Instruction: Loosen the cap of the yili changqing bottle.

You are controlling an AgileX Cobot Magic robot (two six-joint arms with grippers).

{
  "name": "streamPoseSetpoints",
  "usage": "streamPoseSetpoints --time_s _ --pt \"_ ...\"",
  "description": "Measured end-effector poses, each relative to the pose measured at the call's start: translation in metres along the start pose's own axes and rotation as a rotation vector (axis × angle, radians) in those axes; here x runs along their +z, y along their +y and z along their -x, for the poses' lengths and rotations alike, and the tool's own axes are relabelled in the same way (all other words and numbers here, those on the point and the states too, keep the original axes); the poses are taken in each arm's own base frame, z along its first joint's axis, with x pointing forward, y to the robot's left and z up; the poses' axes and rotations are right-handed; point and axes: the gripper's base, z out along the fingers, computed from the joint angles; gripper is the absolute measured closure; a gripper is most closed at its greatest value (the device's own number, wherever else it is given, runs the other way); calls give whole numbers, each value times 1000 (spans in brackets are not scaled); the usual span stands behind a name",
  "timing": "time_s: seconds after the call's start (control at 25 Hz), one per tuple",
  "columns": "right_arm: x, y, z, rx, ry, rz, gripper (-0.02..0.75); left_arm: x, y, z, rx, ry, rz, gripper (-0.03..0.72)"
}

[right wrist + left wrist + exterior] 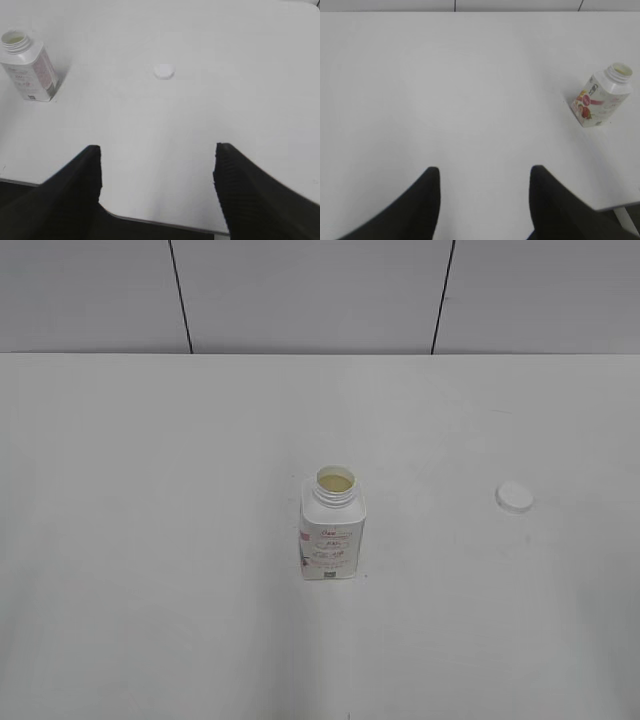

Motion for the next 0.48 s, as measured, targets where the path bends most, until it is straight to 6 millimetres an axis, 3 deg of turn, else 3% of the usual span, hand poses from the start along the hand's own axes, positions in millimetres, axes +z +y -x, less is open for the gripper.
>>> streamPoseSetpoints --time_s 0.48 --pt "4 -1 -2 -4 7 -8 184 1 0 0 7 -4 -2 326"
